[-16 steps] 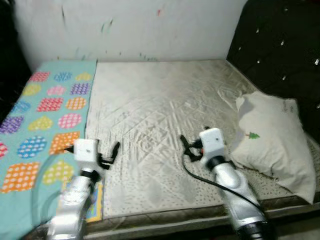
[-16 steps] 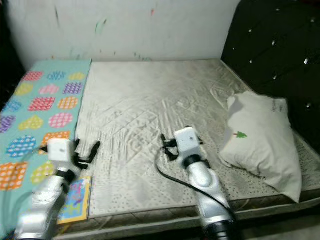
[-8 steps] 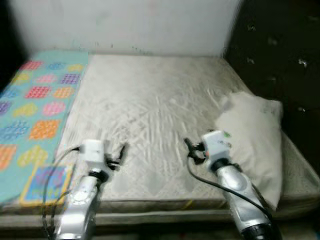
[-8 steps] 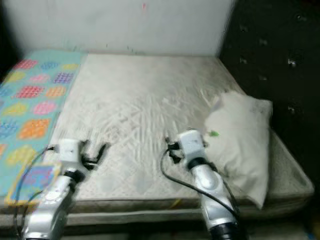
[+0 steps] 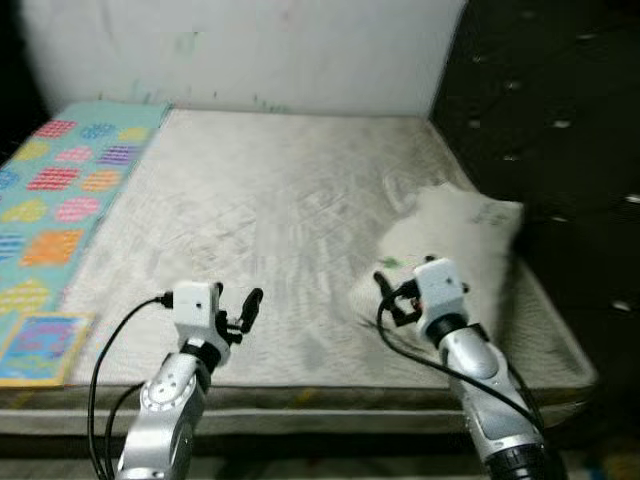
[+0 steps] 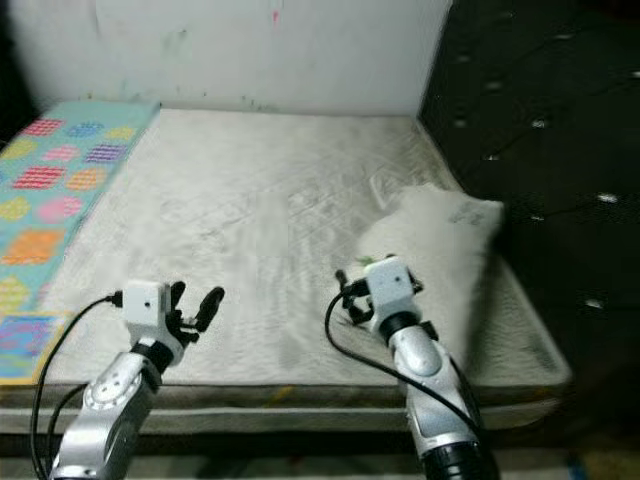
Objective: Clean up the room
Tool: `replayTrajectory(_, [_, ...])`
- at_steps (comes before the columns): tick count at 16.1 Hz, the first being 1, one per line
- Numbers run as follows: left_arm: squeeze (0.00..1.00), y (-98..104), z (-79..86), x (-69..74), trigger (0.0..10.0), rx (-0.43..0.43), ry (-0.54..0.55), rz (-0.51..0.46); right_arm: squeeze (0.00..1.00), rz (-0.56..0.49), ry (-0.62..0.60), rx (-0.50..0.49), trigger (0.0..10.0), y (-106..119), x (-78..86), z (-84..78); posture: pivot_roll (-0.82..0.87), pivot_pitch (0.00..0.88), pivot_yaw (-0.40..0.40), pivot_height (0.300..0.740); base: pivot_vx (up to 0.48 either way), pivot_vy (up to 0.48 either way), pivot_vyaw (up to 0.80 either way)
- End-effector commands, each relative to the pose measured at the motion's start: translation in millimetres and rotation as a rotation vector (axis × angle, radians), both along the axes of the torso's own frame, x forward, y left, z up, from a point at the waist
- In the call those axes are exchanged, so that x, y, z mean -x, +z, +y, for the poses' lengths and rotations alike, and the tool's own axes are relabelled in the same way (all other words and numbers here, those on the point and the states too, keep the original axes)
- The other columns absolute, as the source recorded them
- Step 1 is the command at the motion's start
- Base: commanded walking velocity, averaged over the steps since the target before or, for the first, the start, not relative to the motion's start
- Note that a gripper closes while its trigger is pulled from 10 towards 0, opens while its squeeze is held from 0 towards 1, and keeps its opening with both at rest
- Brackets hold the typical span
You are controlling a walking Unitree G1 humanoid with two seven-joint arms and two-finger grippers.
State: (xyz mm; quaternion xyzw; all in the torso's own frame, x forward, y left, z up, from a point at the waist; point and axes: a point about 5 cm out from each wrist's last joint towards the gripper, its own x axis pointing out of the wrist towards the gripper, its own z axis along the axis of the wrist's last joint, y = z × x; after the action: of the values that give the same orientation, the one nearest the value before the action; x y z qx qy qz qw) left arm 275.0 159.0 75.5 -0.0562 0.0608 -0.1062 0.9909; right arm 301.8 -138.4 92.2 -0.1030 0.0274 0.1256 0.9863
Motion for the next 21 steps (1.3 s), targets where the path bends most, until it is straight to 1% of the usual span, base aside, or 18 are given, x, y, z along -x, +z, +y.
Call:
replayTrajectory(1, [0.0,1.7,7.8,-0.7,10.0,-0.007,0.017,-0.005,0.0,-0.012,0.021,-0.01,10.0,4.4,-2.3,7.7,-0.12,0.0,-0.038,0.74,0.0,0.0,0.0])
replayTrajectory(6, [0.0,3.0,7.7,-1.1,10.0,0.005,0.02,-0.014,0.0,-0.017,0.023,-0.007,10.0,5.2,-2.9,7.5,-0.12,0.0,-0.041,0.74,0.0,0.0,0.0])
replayTrajectory(12, [0.0,3.1,8.0,-1.2,10.0,0.023,0.024,-0.016,0.0,-0.022,0.024,-0.005,10.0,5.7,-2.9,7.9,-0.12,0.0,-0.04,0.74,0.0,0.0,0.7])
replayTrajectory(15, [0.0,3.4,8.1,-1.1,10.0,0.027,0.025,-0.016,0.0,-0.018,0.02,-0.008,10.0,5.3,-3.0,6.9,-0.12,0.0,-0.04,0.74,0.0,-0.325,0.0])
replayTrajectory(19, [0.0,3.0,10.4,-1.1,10.0,0.029,0.038,-0.012,0.0,-0.016,0.018,-0.001,10.0,4.9,-3.5,6.0,-0.12,0.0,-0.042,0.74,0.0,0.0,0.0])
replayTrajectory(21, [0.0,6.8,12.0,-5.6,10.0,0.025,0.049,-0.029,0.0,-0.021,0.018,0.024,10.0,3.9,-3.1,4.4,-0.15,0.0,-0.044,0.74,0.0,0.0,0.0])
